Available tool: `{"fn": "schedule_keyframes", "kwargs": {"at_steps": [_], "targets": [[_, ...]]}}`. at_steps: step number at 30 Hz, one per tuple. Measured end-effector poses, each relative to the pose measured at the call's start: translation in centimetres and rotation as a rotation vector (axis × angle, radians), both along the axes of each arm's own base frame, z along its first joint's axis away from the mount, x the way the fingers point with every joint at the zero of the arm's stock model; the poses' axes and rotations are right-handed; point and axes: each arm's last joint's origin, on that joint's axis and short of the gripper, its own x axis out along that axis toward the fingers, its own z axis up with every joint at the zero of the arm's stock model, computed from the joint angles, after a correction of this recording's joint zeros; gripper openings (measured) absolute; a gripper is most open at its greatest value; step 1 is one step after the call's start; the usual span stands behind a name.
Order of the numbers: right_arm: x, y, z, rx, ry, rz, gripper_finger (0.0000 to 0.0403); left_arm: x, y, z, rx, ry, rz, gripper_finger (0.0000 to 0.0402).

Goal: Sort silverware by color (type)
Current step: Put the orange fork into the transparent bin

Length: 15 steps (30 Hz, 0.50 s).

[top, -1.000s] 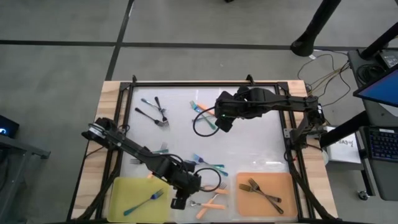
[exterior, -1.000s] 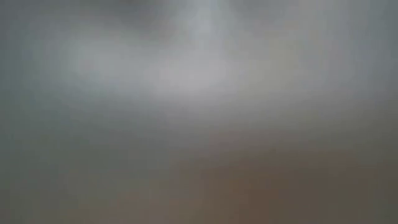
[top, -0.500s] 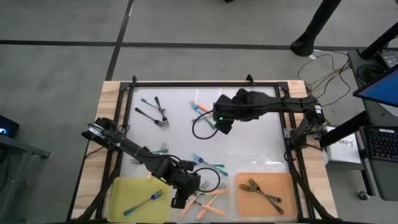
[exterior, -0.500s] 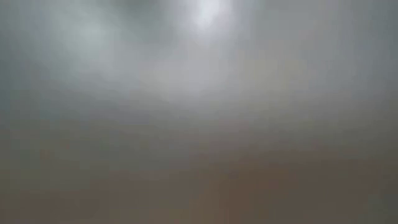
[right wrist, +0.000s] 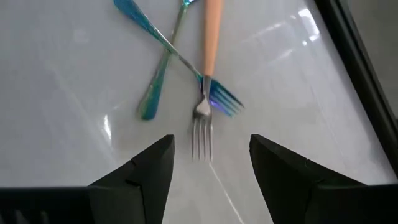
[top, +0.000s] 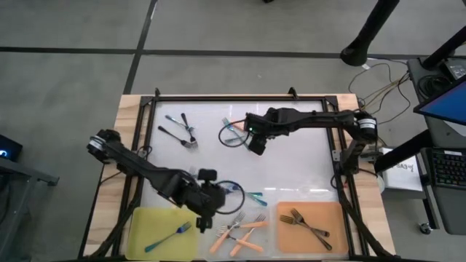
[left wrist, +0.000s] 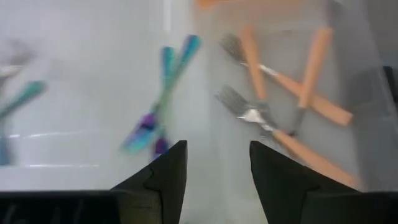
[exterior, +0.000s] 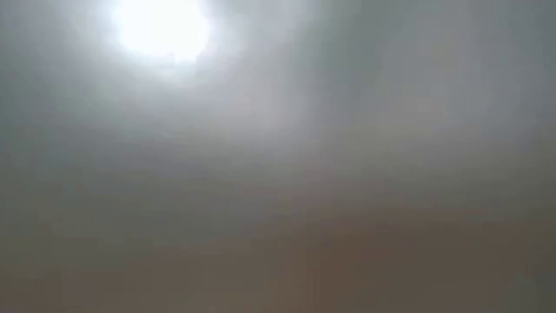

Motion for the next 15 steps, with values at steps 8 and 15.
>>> {"fn": "schedule_keyframes", "kwargs": {"at_steps": [8,15], "targets": [[-0.6,-5.6,-1.1,0.043,-0.095,0.056,0.0201,-3.1,2.6,3.6,0.185,-0.126,0.202,0.0155],[-1.1,-8.3,-3.1,0.097,-0.211,0.011,0.0201,-4.8,4.1,5.1,0.277,-0.245,0.354,0.0155]]}}
